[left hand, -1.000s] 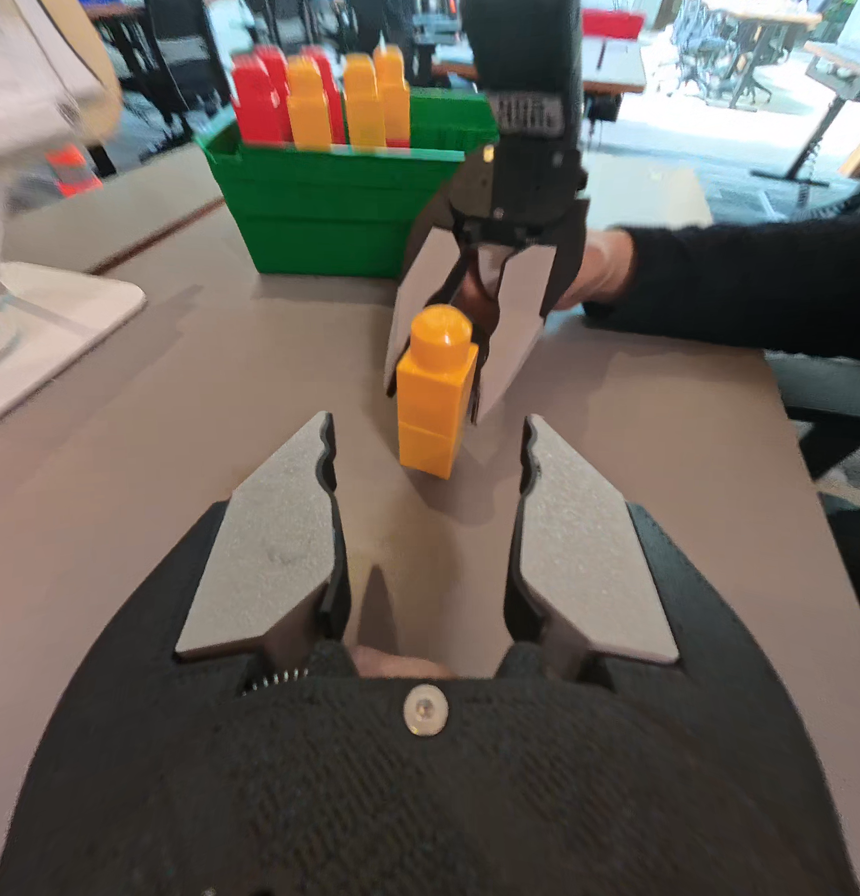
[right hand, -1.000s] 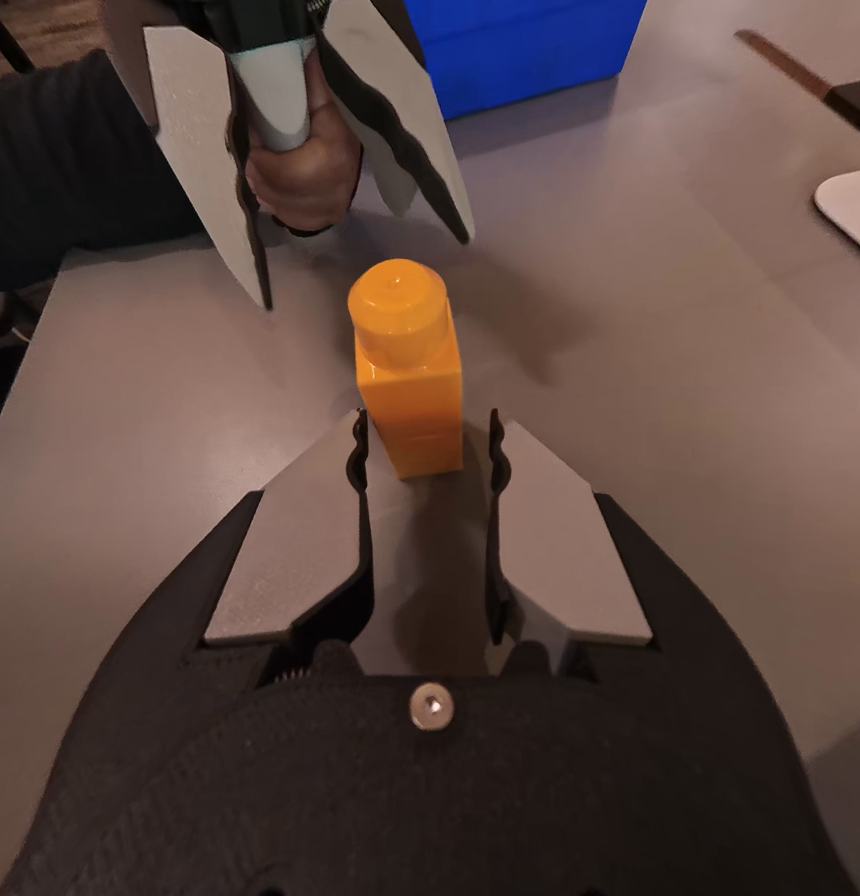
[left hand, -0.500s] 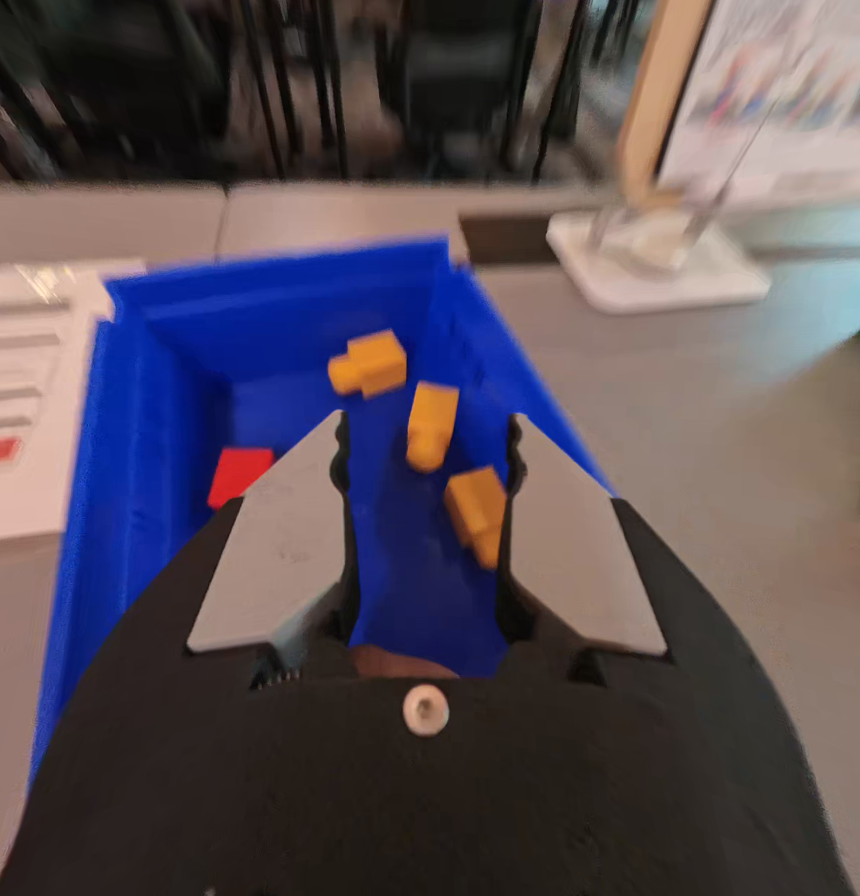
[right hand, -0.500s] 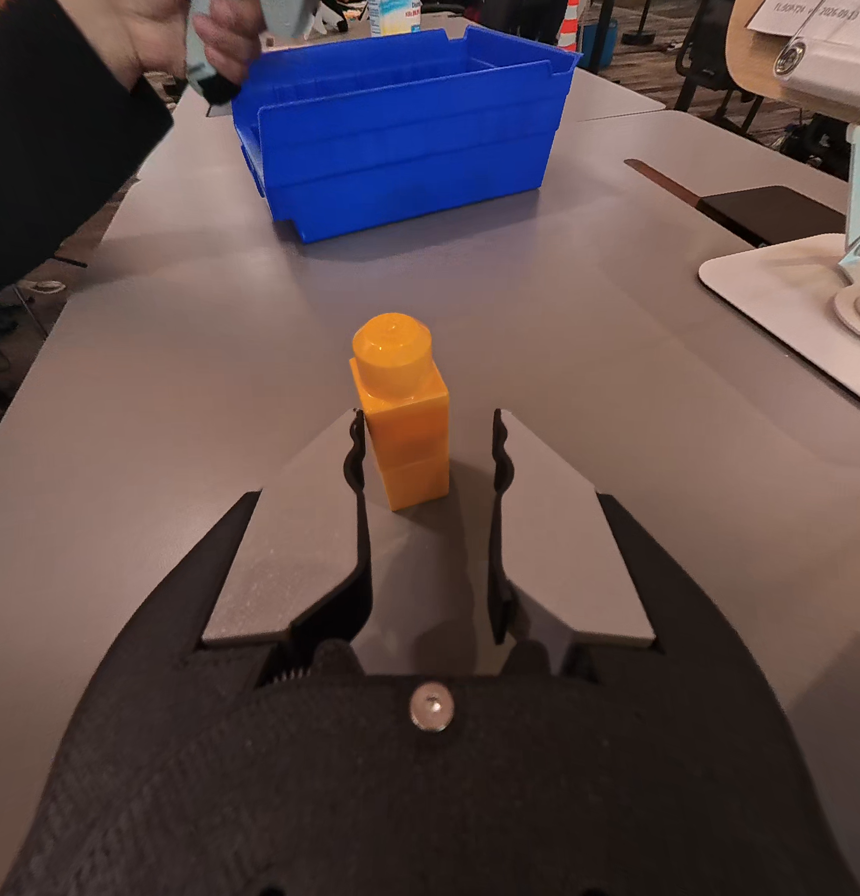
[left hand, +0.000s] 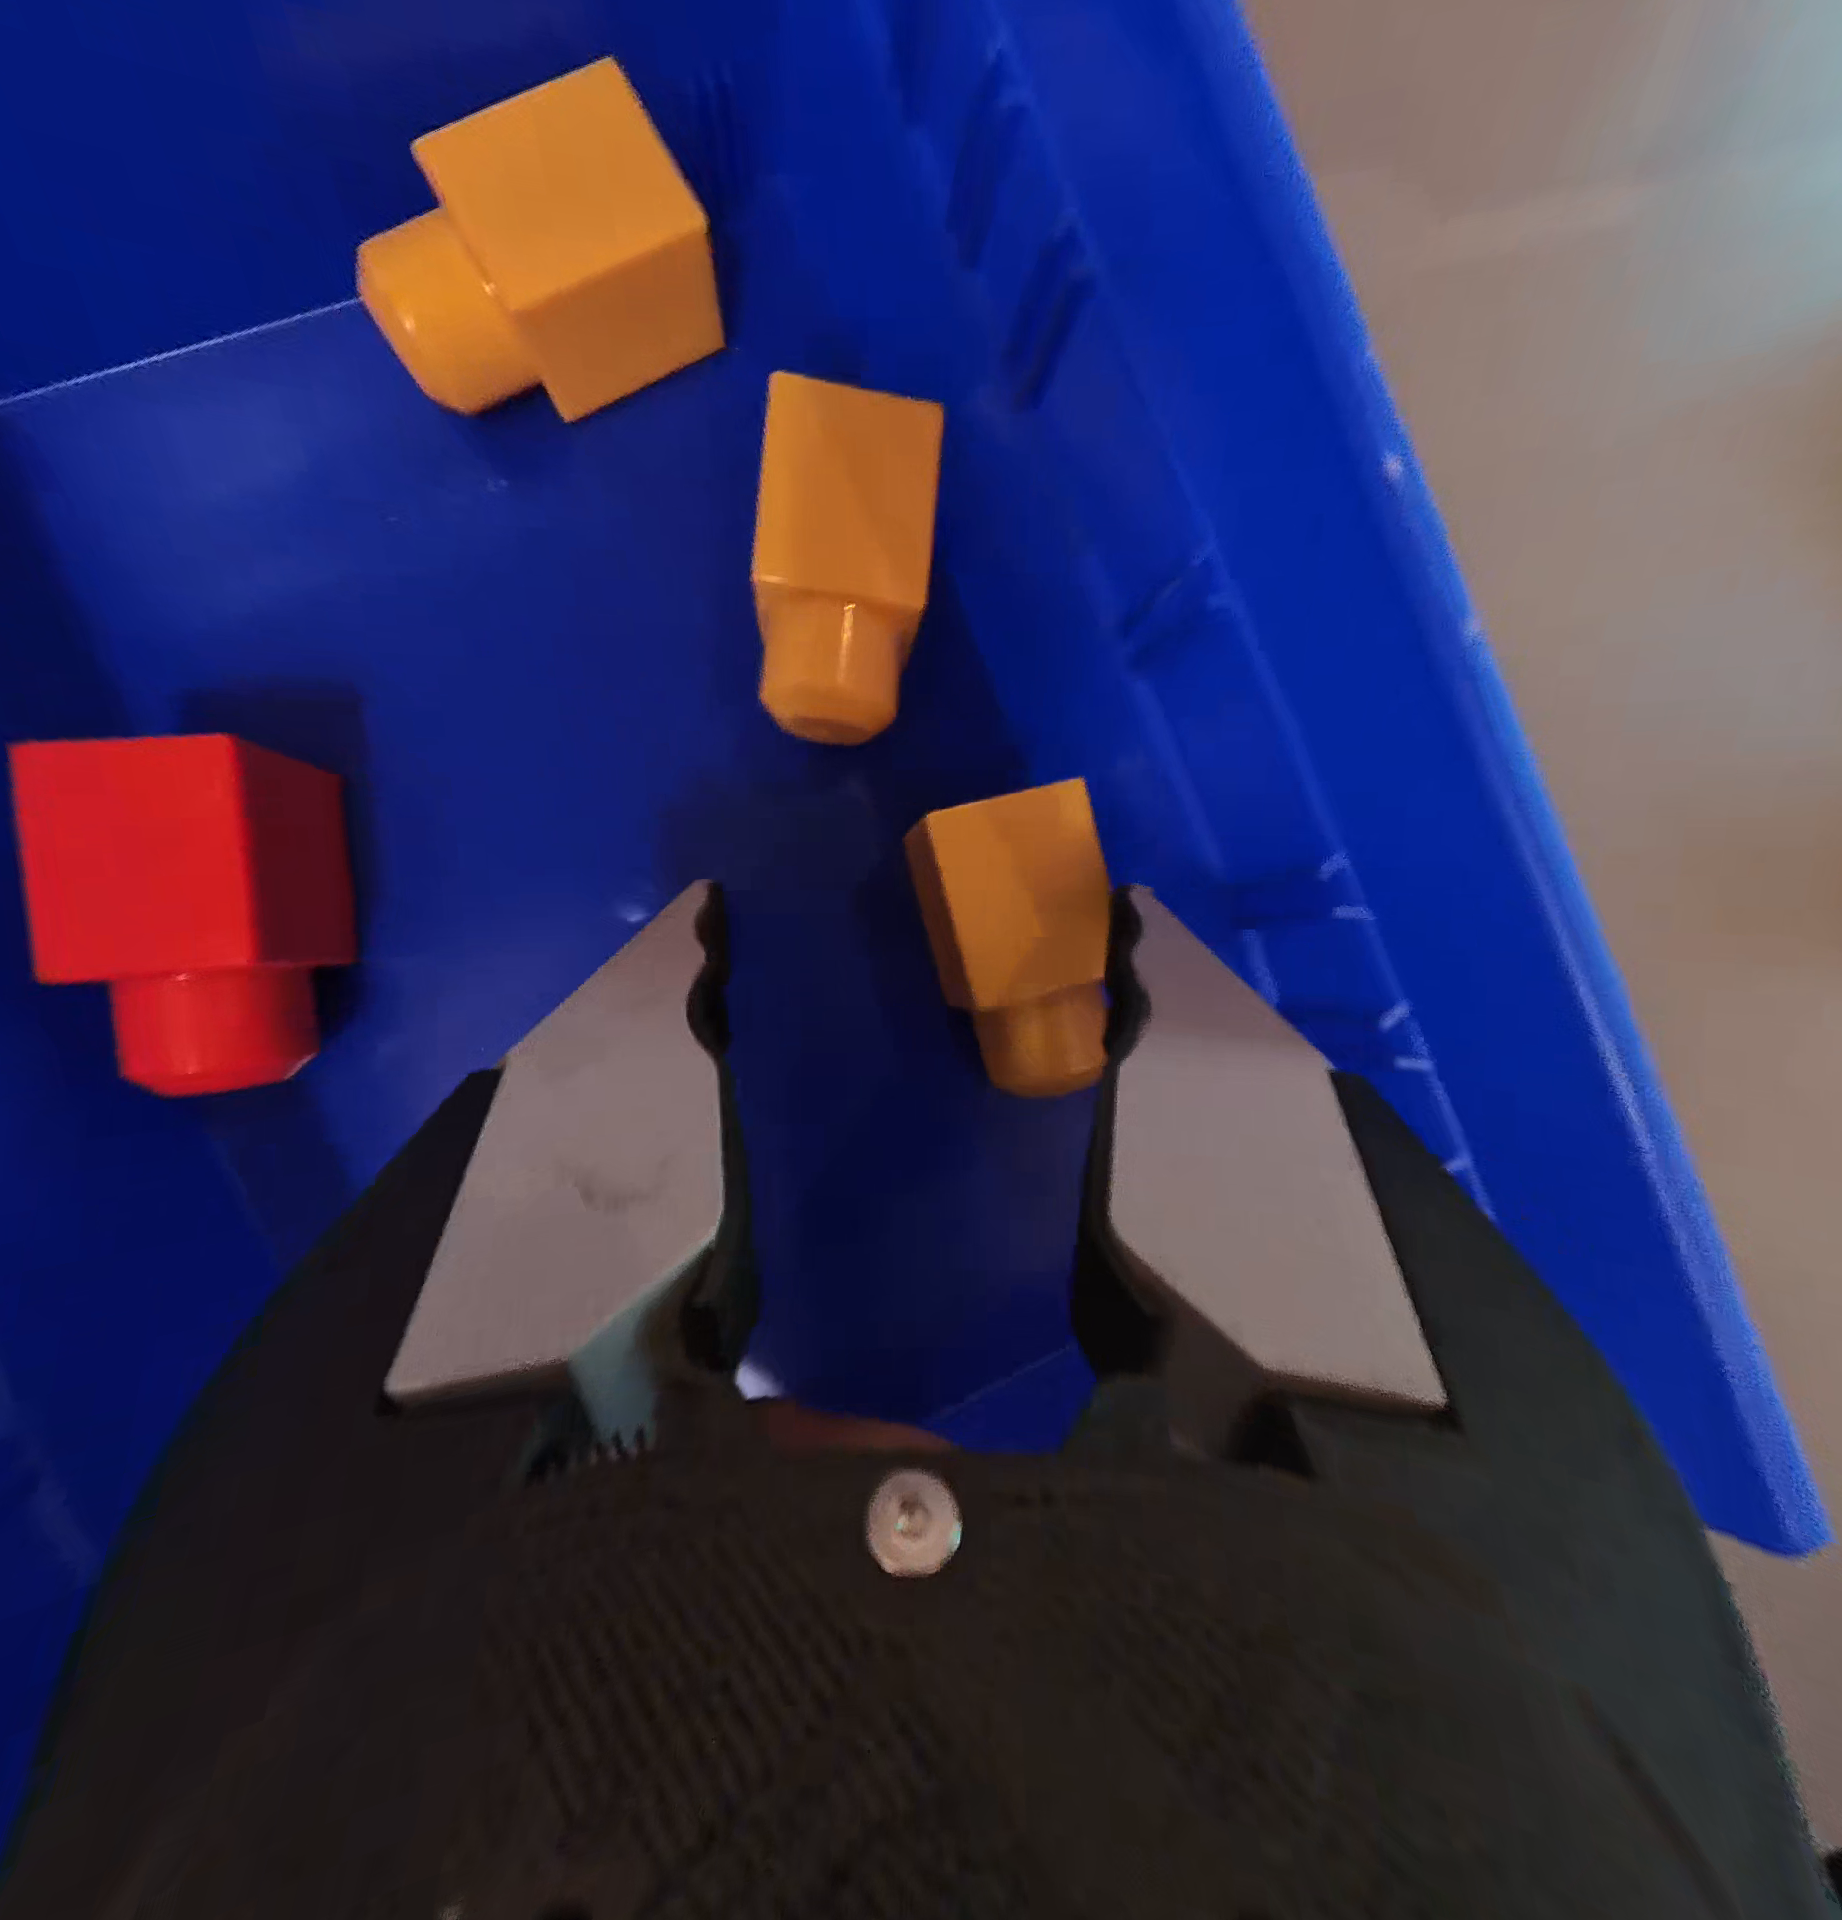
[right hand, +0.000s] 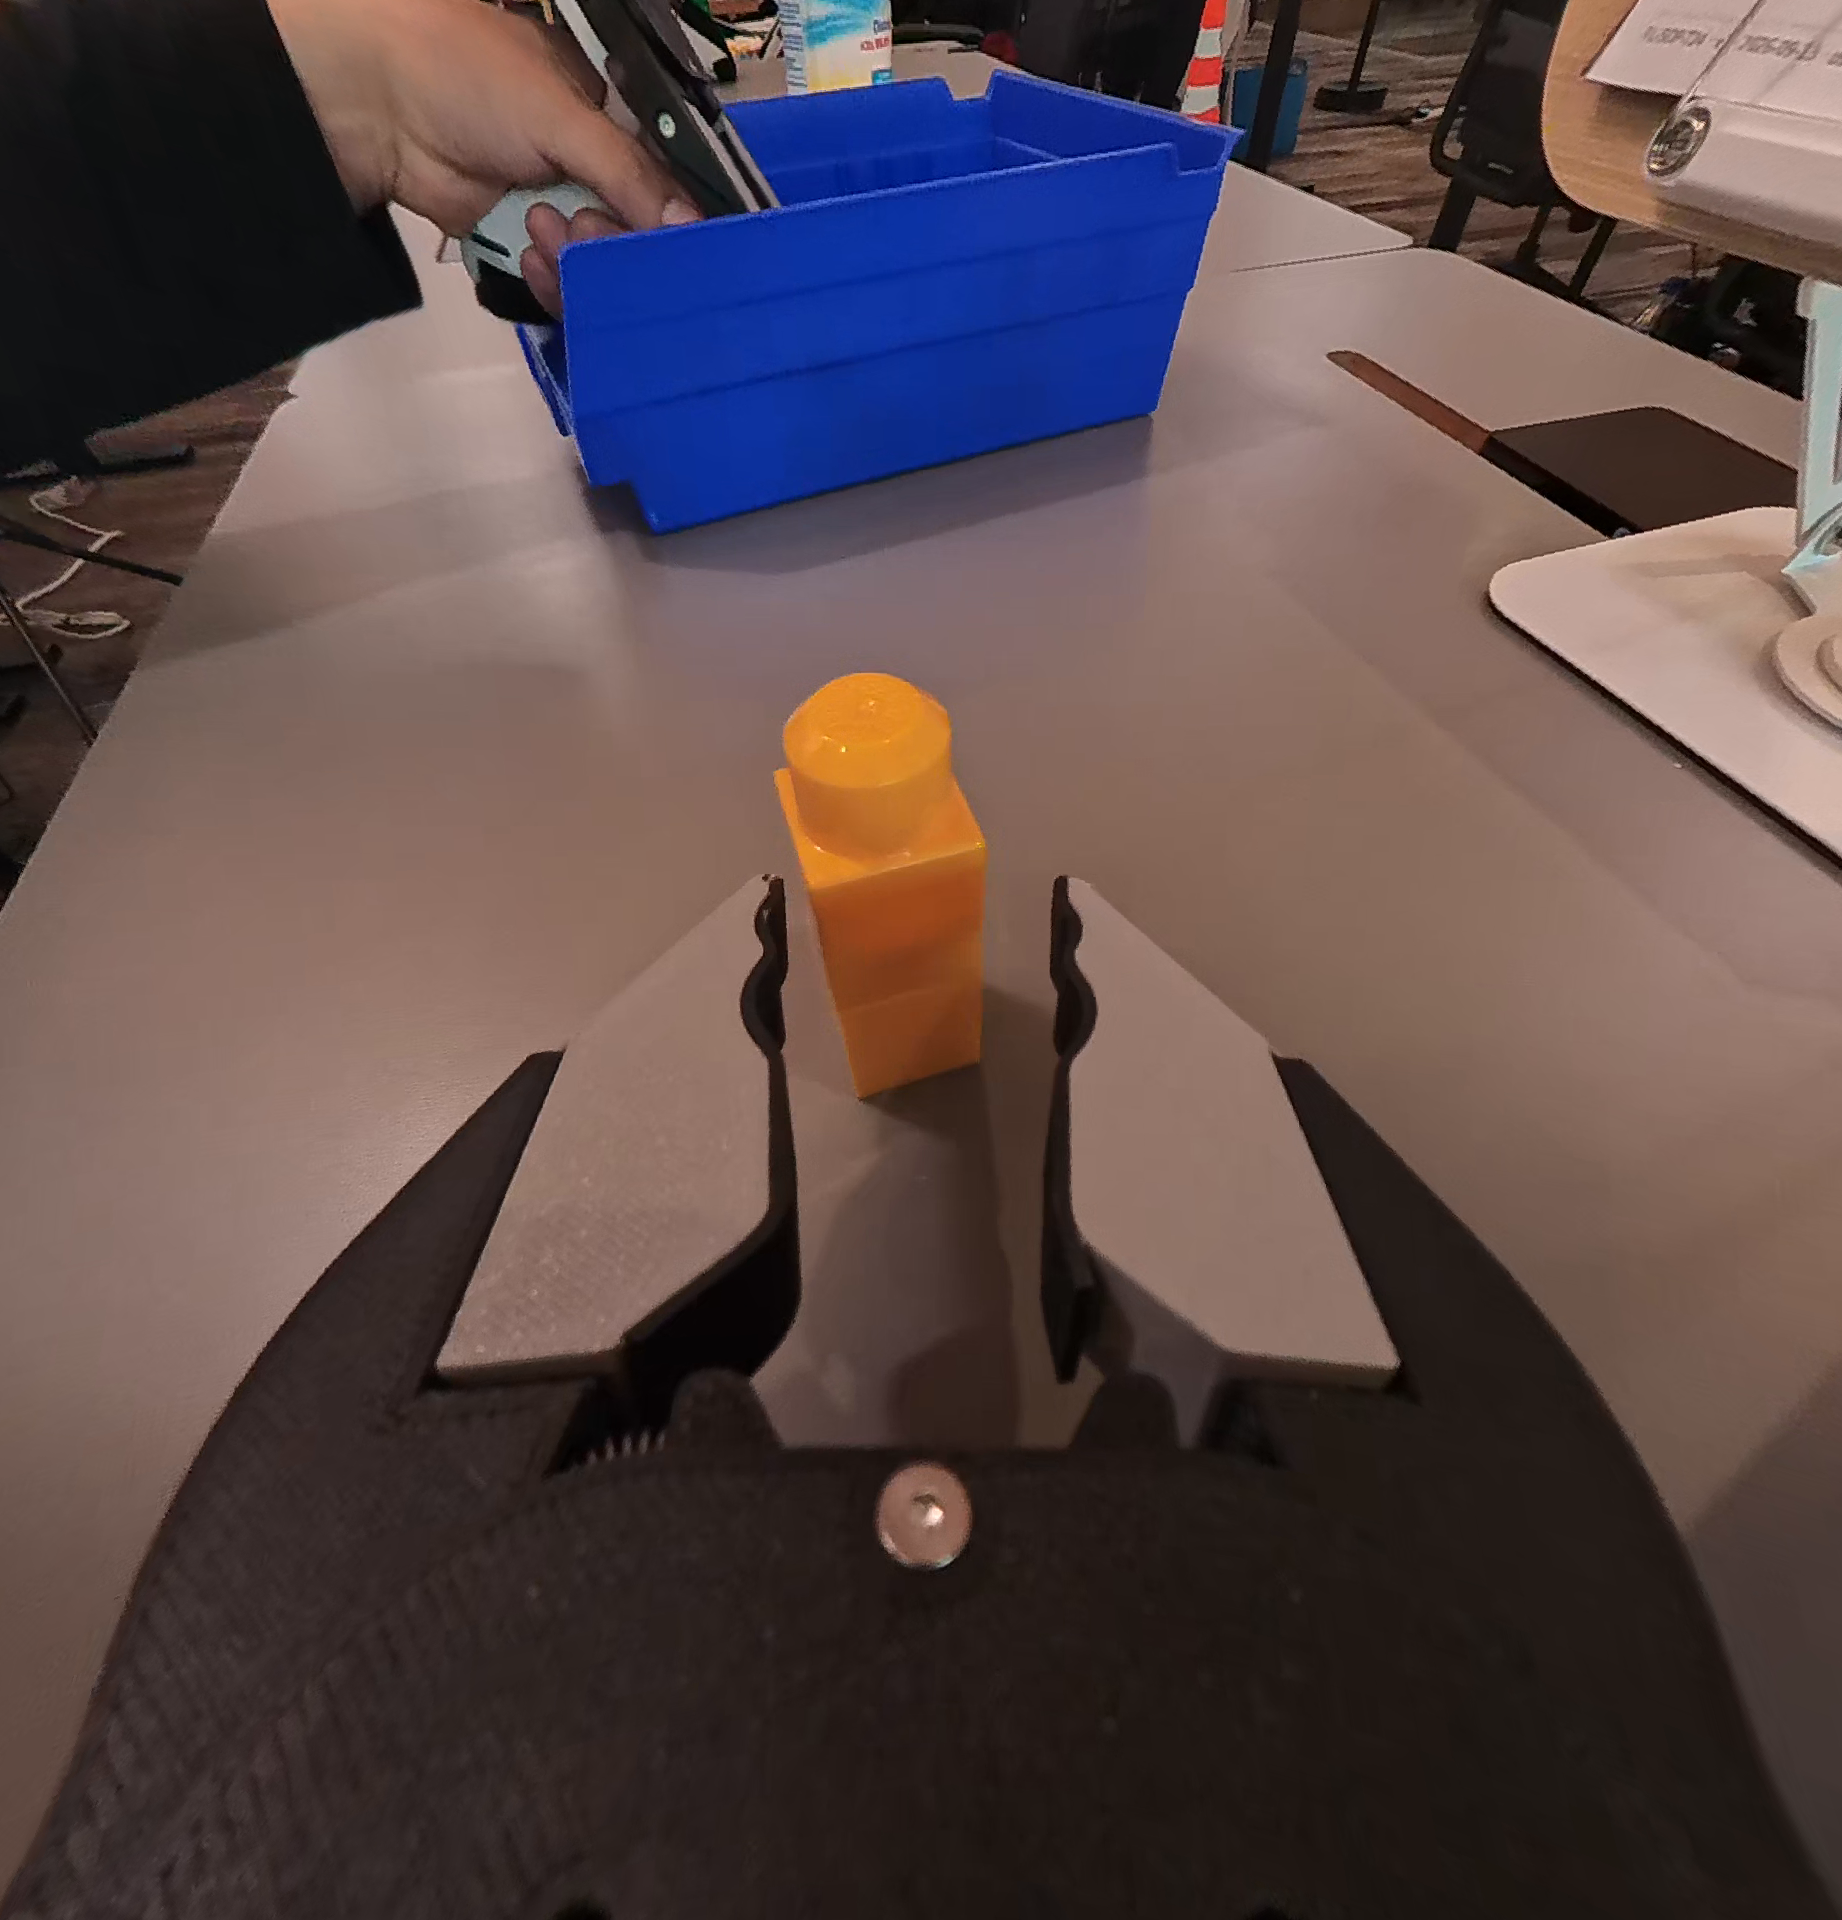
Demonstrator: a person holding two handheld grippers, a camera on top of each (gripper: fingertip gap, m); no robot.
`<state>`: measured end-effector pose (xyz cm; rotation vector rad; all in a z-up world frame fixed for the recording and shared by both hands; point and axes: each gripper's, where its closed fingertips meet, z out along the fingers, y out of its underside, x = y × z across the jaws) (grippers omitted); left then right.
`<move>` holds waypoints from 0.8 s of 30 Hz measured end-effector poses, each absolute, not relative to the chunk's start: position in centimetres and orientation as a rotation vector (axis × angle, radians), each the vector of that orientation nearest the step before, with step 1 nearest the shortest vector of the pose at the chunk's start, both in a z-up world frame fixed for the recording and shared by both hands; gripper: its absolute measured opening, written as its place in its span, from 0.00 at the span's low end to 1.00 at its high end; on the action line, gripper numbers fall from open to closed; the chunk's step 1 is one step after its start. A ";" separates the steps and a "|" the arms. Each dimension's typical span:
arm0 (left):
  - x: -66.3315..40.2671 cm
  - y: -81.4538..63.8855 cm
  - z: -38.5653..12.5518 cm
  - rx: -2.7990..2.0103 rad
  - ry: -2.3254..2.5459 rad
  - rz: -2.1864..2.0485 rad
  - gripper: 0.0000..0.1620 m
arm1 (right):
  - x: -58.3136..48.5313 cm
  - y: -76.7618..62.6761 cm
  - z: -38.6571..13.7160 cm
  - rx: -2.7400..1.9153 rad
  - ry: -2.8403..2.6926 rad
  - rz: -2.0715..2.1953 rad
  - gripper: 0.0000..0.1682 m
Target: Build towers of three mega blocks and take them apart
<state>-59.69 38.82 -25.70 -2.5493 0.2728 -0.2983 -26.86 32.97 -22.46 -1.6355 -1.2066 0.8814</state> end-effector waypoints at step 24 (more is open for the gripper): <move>-61.7 39.6 -15.3 -2.110 0.300 -0.133 0.21 | -26.3 32.5 -20.0 -1.541 -1.134 0.946 0.28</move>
